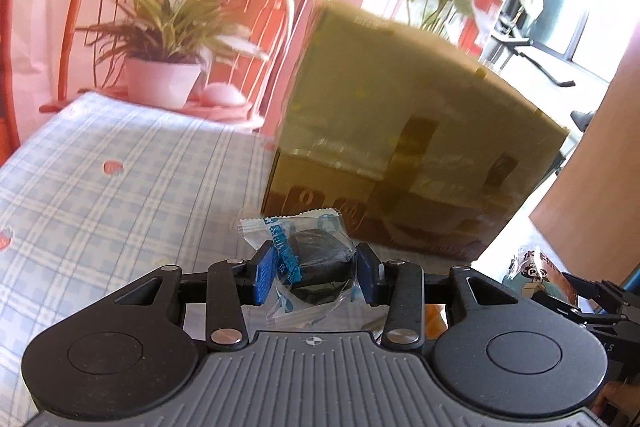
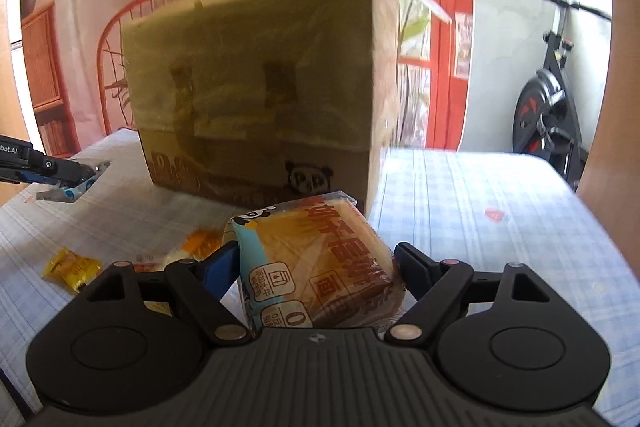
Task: Organize snacks
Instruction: 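Carry the blue-wrapped snack and bread bag with both tools over the box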
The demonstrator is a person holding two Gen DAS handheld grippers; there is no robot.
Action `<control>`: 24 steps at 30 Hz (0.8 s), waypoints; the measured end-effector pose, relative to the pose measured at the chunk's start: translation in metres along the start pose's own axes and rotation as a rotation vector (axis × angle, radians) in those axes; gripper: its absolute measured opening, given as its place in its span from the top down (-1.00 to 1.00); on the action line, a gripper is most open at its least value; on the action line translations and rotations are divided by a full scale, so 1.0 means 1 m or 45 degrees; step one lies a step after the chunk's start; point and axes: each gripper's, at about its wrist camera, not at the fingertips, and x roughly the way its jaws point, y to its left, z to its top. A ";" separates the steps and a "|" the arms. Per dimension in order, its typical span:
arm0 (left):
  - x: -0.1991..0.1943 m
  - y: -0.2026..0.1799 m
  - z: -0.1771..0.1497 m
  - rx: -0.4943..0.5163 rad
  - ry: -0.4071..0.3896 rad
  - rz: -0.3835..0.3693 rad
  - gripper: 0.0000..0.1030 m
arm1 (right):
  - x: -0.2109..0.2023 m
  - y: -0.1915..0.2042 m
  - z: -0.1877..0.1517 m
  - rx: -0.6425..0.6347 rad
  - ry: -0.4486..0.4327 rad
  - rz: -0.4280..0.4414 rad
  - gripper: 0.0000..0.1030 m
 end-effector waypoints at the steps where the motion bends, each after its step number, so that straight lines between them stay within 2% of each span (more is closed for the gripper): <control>1: -0.002 0.000 0.002 0.003 -0.008 -0.007 0.13 | -0.003 0.002 0.004 -0.011 -0.011 -0.002 -0.63; 13: -0.023 -0.004 0.043 0.077 -0.049 -0.082 0.13 | -0.023 0.016 0.058 -0.004 -0.105 -0.027 -0.63; 24: -0.042 -0.036 0.088 0.177 -0.129 -0.188 0.13 | -0.045 0.025 0.111 -0.043 -0.237 -0.031 -0.63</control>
